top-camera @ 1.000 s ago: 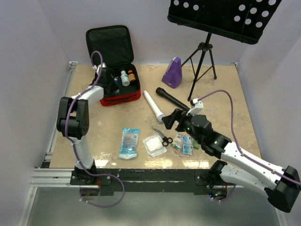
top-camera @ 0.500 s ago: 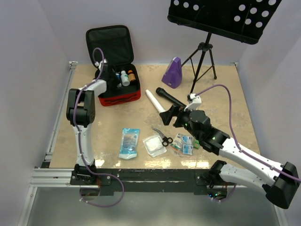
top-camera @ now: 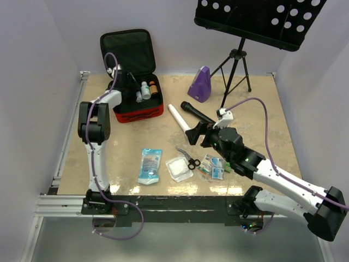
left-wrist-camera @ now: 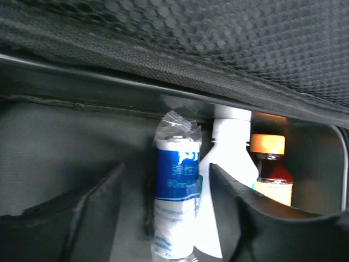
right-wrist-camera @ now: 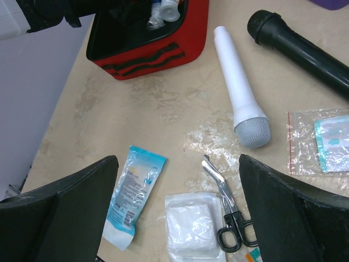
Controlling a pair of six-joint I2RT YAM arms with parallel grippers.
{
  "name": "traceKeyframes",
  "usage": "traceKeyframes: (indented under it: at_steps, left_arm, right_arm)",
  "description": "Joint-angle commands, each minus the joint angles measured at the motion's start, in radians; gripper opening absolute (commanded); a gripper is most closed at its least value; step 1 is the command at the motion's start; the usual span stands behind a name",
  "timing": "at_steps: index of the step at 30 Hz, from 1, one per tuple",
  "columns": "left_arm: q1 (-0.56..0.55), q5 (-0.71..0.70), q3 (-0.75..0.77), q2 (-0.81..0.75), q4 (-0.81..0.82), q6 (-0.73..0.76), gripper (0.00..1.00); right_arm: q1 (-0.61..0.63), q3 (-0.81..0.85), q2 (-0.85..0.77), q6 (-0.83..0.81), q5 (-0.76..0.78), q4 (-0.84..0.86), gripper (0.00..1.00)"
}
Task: Organize the medicine kit
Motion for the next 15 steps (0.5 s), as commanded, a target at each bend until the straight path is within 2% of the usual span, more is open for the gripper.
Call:
traceKeyframes:
  at_steps: [1, 5, 8, 11, 13, 14, 15]
  left_arm:
    - [0.002, 0.032, 0.018, -0.060, 0.036, 0.012, 0.71]
    - [0.001, 0.057, -0.050, -0.193, 0.036, 0.021, 0.76]
    - [-0.036, 0.067, -0.208, -0.394, 0.063, 0.036, 0.78]
    - [-0.140, -0.078, -0.423, -0.651, 0.100, 0.084, 0.81]
    - [-0.244, -0.209, -0.536, -0.796, 0.089, 0.131, 0.88]
    - [-0.300, -0.264, -0.589, -0.851, 0.067, 0.135, 1.00]
    - [-0.340, -0.324, -0.638, -0.911, 0.036, 0.127, 1.00]
  right_arm:
    - [-0.002, 0.032, 0.007, -0.021, 0.010, 0.022, 0.98]
    - [-0.002, 0.035, 0.004, -0.015, 0.001, 0.028, 0.98]
    - [-0.002, 0.023, -0.004, -0.018, -0.001, 0.050, 0.98]
    - [-0.002, 0.006, 0.008, -0.021, -0.007, 0.079, 0.98]
    - [-0.002, -0.009, 0.028, -0.021, -0.010, 0.093, 0.98]
    - [-0.002, -0.014, 0.040, -0.022, -0.026, 0.099, 0.98]
    - [0.000, -0.027, 0.051, -0.021, -0.048, 0.109, 0.98]
